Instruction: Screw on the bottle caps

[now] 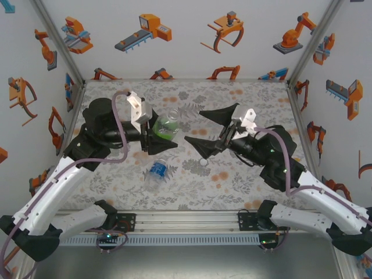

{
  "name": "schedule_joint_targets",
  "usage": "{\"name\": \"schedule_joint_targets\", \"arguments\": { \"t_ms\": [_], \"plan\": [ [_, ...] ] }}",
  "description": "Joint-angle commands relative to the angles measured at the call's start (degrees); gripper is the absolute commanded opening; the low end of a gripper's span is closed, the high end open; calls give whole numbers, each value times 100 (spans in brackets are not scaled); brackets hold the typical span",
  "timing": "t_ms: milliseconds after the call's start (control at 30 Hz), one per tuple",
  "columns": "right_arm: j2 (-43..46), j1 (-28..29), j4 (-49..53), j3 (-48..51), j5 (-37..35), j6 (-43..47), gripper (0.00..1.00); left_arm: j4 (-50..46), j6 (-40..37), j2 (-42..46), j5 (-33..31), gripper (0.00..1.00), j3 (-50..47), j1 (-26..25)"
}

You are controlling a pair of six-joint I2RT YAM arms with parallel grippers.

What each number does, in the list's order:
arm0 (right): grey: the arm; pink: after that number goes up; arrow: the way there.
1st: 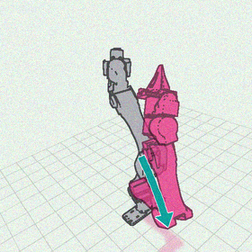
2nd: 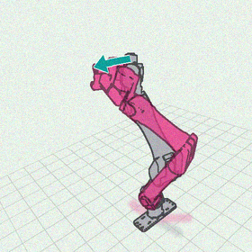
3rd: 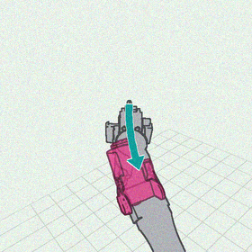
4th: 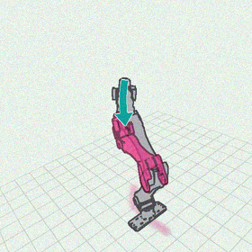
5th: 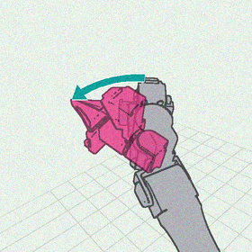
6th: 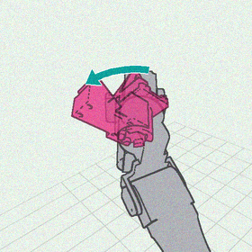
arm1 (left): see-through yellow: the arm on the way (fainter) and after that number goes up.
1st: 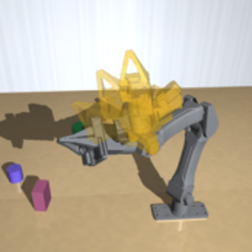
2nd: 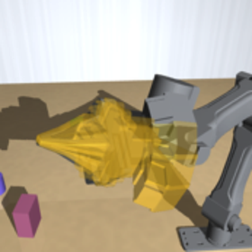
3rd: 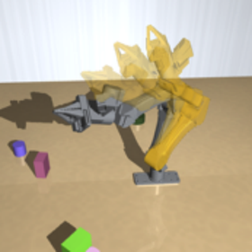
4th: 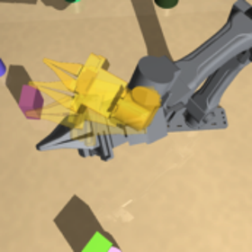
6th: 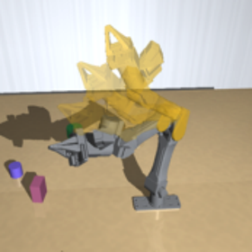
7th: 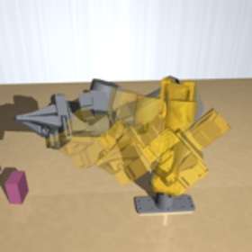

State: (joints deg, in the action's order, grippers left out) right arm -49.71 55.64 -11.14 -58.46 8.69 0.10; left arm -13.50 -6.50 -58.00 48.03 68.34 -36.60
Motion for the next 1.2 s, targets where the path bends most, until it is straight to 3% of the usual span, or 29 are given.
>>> {"name": "schedule_joint_targets", "arguments": {
  "t_ms": [0, 133, 300, 500, 667, 900, 1033, 1167],
  "plan": [
    [-221, -23, 929, -29, -1090, 9, 80, -494, -334, -108, 110, 0, 48, 359],
    [-587, -49, 1621, -120, -1739, -278, 81, -557, -403, -234, 238, 0, -95, 873],
    [-1144, -324, 2328, -150, -1952, -1107, 82, -338, -632, -232, 0, 0, -543, 1150],
    [-1829, -722, 2693, 44, -1615, -2197, 80, 141, -604, -252, -546, 0, -1154, 1282],
    [-2217, -927, 2774, 292, -1350, -3028, 77, -46, -706, -133, -948, 0, -1220, 1297],
    [-2758, -1525, 3175, 425, -664, -4082, 66, 7, -693, 148, -1235, 0, -1387, 1296],
    [-3097, -1606, 3348, 382, -553, -4075, 64, -6, -691, 181, -1109, 0, -1391, 1296],
    [-3506, -1645, 3638, 186, -444, -3908, 60, 13, -782, 176, -584, 0, -1394, 1297]
  ]
}}
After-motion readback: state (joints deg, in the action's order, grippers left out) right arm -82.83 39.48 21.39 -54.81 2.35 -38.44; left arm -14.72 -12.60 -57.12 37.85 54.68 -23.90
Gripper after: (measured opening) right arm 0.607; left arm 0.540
